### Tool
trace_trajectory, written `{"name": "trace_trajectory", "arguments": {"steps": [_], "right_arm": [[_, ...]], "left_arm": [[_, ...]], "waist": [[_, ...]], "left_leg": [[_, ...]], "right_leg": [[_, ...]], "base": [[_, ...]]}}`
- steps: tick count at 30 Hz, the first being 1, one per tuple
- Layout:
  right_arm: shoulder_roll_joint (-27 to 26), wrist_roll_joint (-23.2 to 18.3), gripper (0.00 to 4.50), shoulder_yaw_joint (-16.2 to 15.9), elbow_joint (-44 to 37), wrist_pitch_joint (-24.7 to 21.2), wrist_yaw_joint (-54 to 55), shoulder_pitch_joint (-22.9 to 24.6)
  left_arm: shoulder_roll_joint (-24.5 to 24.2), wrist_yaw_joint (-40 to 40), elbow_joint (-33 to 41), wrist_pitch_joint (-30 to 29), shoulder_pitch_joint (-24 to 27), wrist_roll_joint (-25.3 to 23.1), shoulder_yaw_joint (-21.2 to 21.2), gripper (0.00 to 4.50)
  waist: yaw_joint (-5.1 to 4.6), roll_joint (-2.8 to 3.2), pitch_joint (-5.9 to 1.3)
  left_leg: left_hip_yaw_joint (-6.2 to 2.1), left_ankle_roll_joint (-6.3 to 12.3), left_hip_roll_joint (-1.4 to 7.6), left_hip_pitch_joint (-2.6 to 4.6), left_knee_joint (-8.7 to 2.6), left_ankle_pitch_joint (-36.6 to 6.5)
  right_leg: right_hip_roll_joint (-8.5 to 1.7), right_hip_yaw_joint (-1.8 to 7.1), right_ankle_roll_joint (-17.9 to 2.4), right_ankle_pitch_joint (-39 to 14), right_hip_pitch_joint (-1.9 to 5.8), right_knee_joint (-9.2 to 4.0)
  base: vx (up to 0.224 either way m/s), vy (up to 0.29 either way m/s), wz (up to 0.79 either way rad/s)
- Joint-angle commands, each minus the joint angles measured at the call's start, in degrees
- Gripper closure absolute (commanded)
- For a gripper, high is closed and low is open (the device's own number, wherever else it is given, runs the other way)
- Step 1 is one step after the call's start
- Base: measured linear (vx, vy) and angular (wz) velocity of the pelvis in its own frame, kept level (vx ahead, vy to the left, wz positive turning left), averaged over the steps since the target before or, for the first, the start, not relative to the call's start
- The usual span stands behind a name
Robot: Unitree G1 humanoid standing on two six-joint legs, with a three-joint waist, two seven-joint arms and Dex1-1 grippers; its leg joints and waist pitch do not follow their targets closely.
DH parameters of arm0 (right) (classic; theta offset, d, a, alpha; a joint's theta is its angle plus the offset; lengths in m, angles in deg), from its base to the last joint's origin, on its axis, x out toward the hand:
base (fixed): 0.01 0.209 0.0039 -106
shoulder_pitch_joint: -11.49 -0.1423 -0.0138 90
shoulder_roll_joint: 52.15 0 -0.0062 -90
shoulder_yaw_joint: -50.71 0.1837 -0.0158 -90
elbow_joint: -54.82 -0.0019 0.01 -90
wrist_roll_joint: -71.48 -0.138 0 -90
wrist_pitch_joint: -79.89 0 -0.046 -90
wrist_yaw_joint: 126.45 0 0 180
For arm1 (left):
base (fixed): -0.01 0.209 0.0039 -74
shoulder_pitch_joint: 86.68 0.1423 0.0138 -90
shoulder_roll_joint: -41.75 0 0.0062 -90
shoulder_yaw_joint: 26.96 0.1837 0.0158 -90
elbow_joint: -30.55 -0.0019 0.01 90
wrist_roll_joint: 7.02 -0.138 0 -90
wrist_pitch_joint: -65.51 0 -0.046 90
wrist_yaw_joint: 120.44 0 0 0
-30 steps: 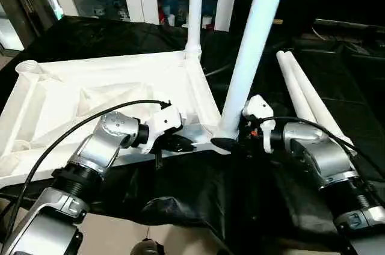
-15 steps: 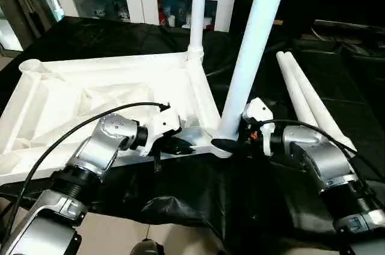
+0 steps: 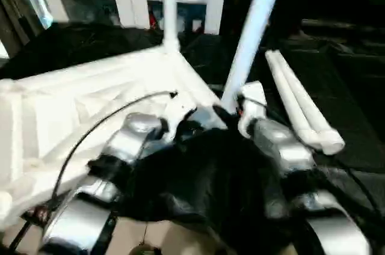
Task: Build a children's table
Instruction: Rotate leg to tighten
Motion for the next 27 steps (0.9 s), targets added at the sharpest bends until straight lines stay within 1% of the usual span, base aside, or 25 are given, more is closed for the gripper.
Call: {"name": "trace_trajectory", "arguments": {"steps": [1,2,3,5,6,8,9,10,11,12,14,15,16,17,19,21,22,24,26,27], "right_arm": [[-5.4,-0.9,1.20,-4.0,2.4,-0.4,-3.2,0.1],[-5.6,-1.9,1.06,-3.4,1.6,-1.0,-4.9,0.0],[-5.4,-2.1,0.99,-3.4,1.1,-1.2,-5.4,0.0],[-4.5,-1.5,0.99,-3.9,0.4,-1.1,-6.8,0.0],[-3.4,-0.4,0.64,-4.9,-0.3,-0.4,-7.5,0.3],[-2.0,0.8,0.57,-5.6,-0.5,0.6,-9.0,0.5],[-1.6,1.0,0.46,-5.7,-0.2,0.9,-9.5,0.4],[-0.4,1.1,0.46,-6.0,-0.3,1.2,-11.3,0.5],[0.5,1.1,0.46,-6.2,-0.8,0.9,-12.7,0.8],[1.5,0.9,0.46,-6.4,-1.4,0.6,-14.3,1.0],[4.0,0.6,0.46,-7.1,-3.9,0.1,-17.9,2.1],[6.1,0.2,0.46,-7.6,-6.0,-0.4,-21.5,3.0],[6.5,0.2,0.46,-7.7,-6.4,-0.5,-22.3,3.1],[8.0,-0.4,0.46,-7.8,-7.8,-1.5,-25.0,3.7],[9.7,-1.2,0.46,-8.0,-9.4,-2.8,-28.4,4.3],[12.3,-2.4,0.46,-8.4,-11.6,-4.1,-33.4,5.3],[13.5,-3.1,0.46,-8.6,-12.6,-4.6,-35.7,5.7],[16.0,-4.1,0.46,-9.5,-15.2,-6.0,-40.1,6.7],[16.6,-4.2,0.46,-9.8,-15.8,-6.1,-41.1,7.0],[17.6,-4.3,0.46,-10.4,-16.9,-6.4,-42.9,7.4]], "left_arm": [[3.5,2.8,0.7,2.9,-2.6,1.0,-0.3,4.50],[3.6,2.5,1.2,2.9,-2.5,1.5,-0.5,4.50],[3.4,2.0,1.6,3.1,-2.4,1.6,-0.4,4.50],[2.6,0.8,2.1,3.7,-2.1,1.7,-0.1,4.50],[1.8,-0.5,2.4,4.6,-1.7,1.6,0.4,4.50],[0.9,-2.5,2.6,6.0,-1.1,1.5,0.7,4.50],[0.8,-3.0,2.5,6.4,-1.0,1.3,0.8,4.50],[0.3,-4.2,3.0,6.4,-0.5,1.4,0.8,4.50],[-0.2,-5.2,3.7,6.3,-0.1,1.7,0.8,4.50],[-0.7,-6.3,4.4,6.3,0.4,2.0,0.8,4.50],[-2.1,-9.0,6.7,5.7,1.8,2.9,1.0,4.50],[-3.6,-12.0,8.6,6.9,3.0,3.4,1.7,4.50],[-3.9,-12.6,8.9,7.1,3.2,3.5,1.8,4.50],[-5.0,-14.6,10.1,7.2,4.0,3.9,2.3,4.50],[-6.0,-16.2,10.8,7.5,4.6,4.1,2.5,4.50],[-7.5,-18.0,11.6,7.9,5.3,4.2,2.7,4.50],[-8.2,-19.2,12.2,7.8,5.7,4.4,2.8,4.50],[-9.8,-22.2,14.1,7.2,6.8,4.8,3.0,4.50],[-10.1,-22.8,14.4,7.2,7.0,4.8,3.1,4.50],[-10.8,-23.7,14.9,7.1,7.4,4.9,3.3,4.50]], "waist": [[0.15,-0.15,-4.76],[0.18,-0.50,-4.81],[0.25,-0.33,-4.86],[0.20,-0.38,-4.79],[0.23,-0.42,-4.80],[0.19,-0.42,-4.82],[0.15,-0.53,-4.89],[0.16,-0.52,-4.92],[0.18,-0.49,-4.90],[0.20,-0.41,-4.89],[0.33,-0.50,-4.97],[0.36,-0.34,-5.00],[0.47,-0.38,-5.08],[0.46,-0.33,-4.98],[0.56,-0.30,-4.95],[0.99,-0.21,-4.75],[1.17,-0.11,-4.68],[1.78,-0.12,-4.74],[1.89,-0.16,-4.68],[1.89,-0.06,-4.69]], "left_leg": [[-1.35,-0.38,1.99,1.31,-3.88,-13.2],[-1.27,0.41,2.02,1.24,-3.91,-12.5],[-1.27,0.90,2.04,1.22,-3.90,-12.0],[-1.22,1.08,2.05,1.24,-3.91,-12.3],[-1.26,1.07,2.03,1.18,-3.92,-12.3],[-1.24,1.20,2.00,1.10,-3.88,-12.1],[-1.23,1.29,2.00,1.02,-3.86,-11.6],[-1.25,1.37,2.01,1.00,-3.84,-11.3],[-1.19,1.66,2.03,1.15,-3.77,-11.2],[-1.19,2.03,2.09,1.03,-3.75,-10.9],[-1.18,2.47,2.22,1.06,-3.73,-10.3],[-1.18,2.80,2.24,1.03,-3.73,-9.8],[-1.21,3.04,2.24,1.03,-3.68,-9.6],[-1.08,3.12,2.29,1.02,-3.71,-9.7],[-1.05,3.14,2.31,1.09,-3.70,-10.1],[-1.03,2.27,2.48,1.42,-3.80,-12.3],[-1.06,2.05,2.53,1.45,-3.85,-12.7],[-1.09,1.85,2.66,1.50,-3.89,-13.0],[-1.03,1.63,2.58,1.45,-3.90,-13.1],[-1.12,1.34,2.54,1.45,-3.93,-13.3]], "right_leg": [[-4.91,2.58,-11.1,-15.5,2.60,-4.79],[-4.73,2.57,-11.3,-13.9,2.74,-4.53],[-4.79,2.58,-11.4,-13.0,2.75,-4.44],[-4.78,2.56,-11.5,-13.4,2.73,-4.52],[-4.84,2.55,-11.3,-14.1,2.80,-4.57],[-4.85,2.59,-11.3,-14.1,2.83,-4.55],[-4.79,2.58,-11.3,-13.5,2.93,-4.42],[-4.84,2.59,-11.4,-13.0,2.96,-4.35],[-4.83,2.57,-11.6,-12.7,2.92,-4.37],[-4.83,2.61,-11.8,-12.0,3.02,-4.28],[-4.82,2.59,-12.2,-10.6,3.11,-4.09],[-4.73,2.60,-12.5,-9.7,3.10,-3.99],[-4.75,2.56,-12.6,-9.4,3.17,-4.00],[-4.68,2.63,-12.8,-9.1,3.01,-3.97],[-4.66,2.60,-13.0,-9.7,2.92,-4.00],[-4.57,2.55,-12.5,-12.8,2.73,-4.29],[-4.63,2.57,-12.3,-13.4,2.70,-4.36],[-4.67,2.61,-11.7,-14.1,2.73,-4.35],[-4.61,2.60,-11.6,-14.7,2.54,-4.38],[-4.67,2.59,-11.5,-15.1,2.47,-4.39]], "base": [[0.000,0.000,0.00],[0.000,0.000,0.00],[0.000,0.000,0.00],[0.000,0.000,0.00],[0.000,0.000,0.00],[0.000,0.000,0.00],[0.000,0.000,0.00],[0.000,0.000,0.00],[0.000,0.000,0.00],[0.000,0.000,0.00],[0.000,0.000,0.00],[0.000,0.000,0.00],[0.000,0.000,0.00],[0.000,0.000,0.00],[0.000,0.000,0.00],[0.000,0.000,0.00],[0.000,0.000,0.00],[0.000,0.000,0.00],[0.000,0.000,0.00],[0.000,0.000,0.00]]}}
